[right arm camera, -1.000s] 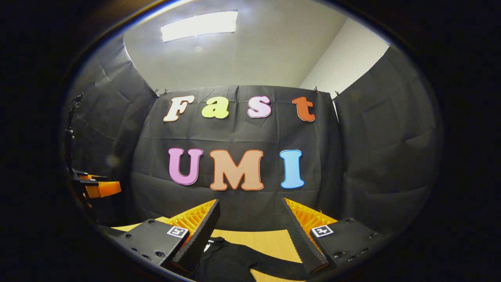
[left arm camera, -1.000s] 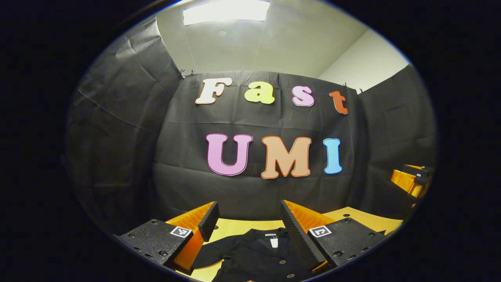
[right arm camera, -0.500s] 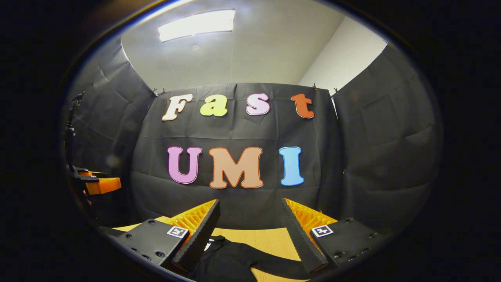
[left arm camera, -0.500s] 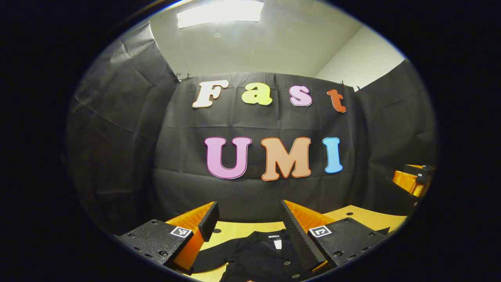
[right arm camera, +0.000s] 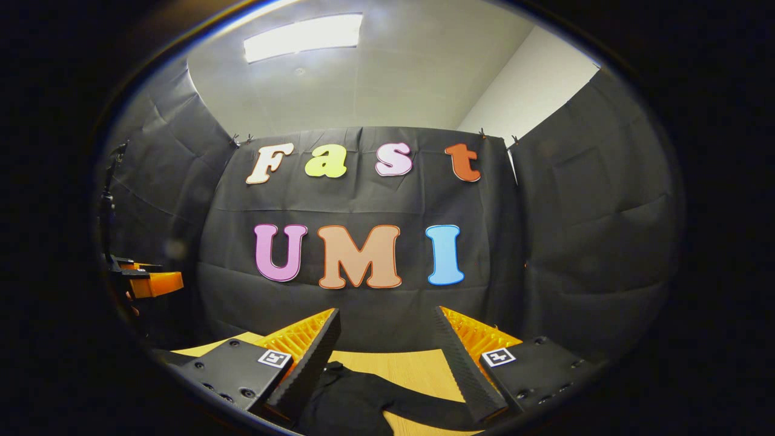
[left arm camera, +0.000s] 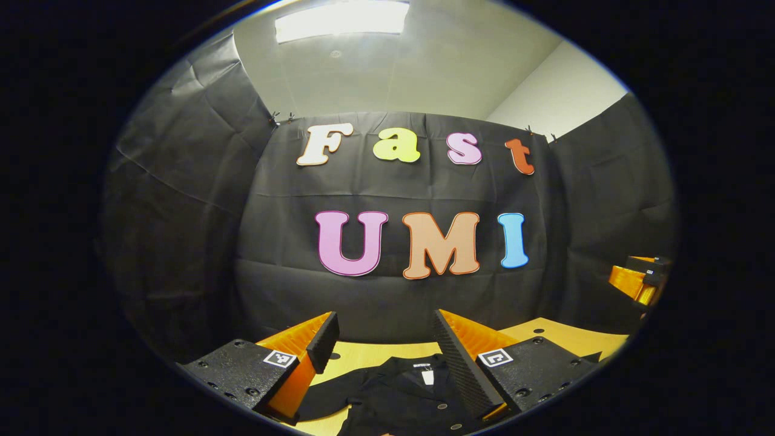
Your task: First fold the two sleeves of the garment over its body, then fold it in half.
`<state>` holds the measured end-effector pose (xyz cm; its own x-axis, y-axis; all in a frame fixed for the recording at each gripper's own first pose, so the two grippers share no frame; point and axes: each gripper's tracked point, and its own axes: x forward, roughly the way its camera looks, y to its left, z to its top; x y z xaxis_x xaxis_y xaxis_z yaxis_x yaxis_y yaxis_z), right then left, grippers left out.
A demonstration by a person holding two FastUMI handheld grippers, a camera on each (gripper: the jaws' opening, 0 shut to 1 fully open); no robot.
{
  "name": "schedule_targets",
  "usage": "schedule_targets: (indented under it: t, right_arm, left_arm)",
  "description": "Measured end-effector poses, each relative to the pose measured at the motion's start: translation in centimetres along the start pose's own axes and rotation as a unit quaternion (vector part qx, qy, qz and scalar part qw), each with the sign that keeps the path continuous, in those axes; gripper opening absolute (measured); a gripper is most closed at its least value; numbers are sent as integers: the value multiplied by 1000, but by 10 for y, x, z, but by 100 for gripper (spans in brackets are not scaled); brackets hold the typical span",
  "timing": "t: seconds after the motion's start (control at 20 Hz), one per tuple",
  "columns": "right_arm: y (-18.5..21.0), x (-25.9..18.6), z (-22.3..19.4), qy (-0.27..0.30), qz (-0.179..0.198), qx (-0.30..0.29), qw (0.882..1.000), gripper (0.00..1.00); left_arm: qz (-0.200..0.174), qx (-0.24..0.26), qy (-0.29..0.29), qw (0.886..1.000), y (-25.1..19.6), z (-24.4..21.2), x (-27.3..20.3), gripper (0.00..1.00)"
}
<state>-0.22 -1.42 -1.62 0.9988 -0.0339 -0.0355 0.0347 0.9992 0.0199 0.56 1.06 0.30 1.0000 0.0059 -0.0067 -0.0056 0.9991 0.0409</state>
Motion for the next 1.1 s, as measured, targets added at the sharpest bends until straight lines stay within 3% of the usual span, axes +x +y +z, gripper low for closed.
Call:
schedule_targets:
  t: [0.6,0.95,1.1]
  right_arm:
    - [6,3,5,-3,3,-12,1000,98]
    - [-20,11,1,7,-7,-37,999,98]
    - [-44,12,-4,17,-24,-52,998,98]
  left_arm:
    - [9,-8,1,1000,14,-2,-6,92]
    - [15,-35,22,999,8,-16,0,93]
    - [12,-19,28,999,5,-22,8,92]
